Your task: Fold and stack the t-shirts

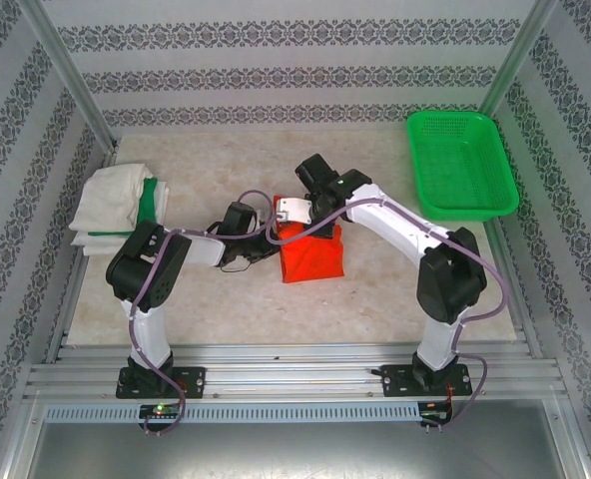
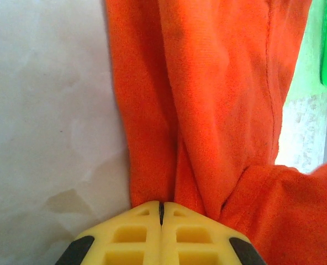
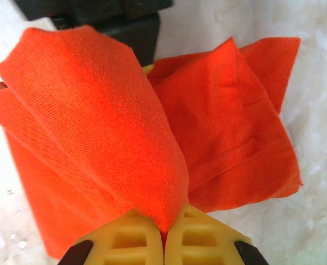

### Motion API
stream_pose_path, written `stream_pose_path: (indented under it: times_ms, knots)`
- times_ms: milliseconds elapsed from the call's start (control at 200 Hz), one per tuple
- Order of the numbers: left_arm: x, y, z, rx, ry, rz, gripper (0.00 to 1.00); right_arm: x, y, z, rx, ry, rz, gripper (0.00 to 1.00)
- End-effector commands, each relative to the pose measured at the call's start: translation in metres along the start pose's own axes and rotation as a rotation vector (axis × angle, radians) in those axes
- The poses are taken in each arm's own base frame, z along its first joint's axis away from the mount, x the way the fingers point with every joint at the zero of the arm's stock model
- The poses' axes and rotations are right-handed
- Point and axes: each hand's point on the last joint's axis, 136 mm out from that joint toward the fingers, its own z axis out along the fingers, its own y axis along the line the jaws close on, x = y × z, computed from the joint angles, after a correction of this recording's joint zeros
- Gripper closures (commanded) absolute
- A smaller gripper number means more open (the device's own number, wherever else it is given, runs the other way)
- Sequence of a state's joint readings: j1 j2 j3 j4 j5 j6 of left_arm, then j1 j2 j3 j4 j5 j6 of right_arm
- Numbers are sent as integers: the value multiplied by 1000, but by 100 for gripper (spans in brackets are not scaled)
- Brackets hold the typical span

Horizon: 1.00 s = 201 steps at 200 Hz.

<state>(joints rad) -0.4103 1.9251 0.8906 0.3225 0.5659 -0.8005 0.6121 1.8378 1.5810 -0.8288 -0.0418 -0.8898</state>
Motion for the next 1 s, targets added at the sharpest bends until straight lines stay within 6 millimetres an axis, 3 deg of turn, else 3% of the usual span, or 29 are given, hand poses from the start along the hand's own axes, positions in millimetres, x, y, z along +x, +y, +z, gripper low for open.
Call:
stream_pose_path:
  times_ms: [0,585,629,774,899,999]
  knots:
    - [38,68,6,-200,86,-96,100,-6,-26,1,70,-14,14,100]
    - [39,71,10,-205,97,-103,100,-6,-86,53,182,-65,139,99]
    - [39,71,10,-205,97,-103,100,-8,-90,56,196,-74,147,94]
    - [38,70,8,-205,95,-103,100,-9,-103,55,261,-98,205,47]
    - [37,69,4,-209,81,-98,100,-11,-110,31,330,-202,314,35]
    - [39,69,-1,-209,67,-100,90,-9,-109,10,372,-294,410,32]
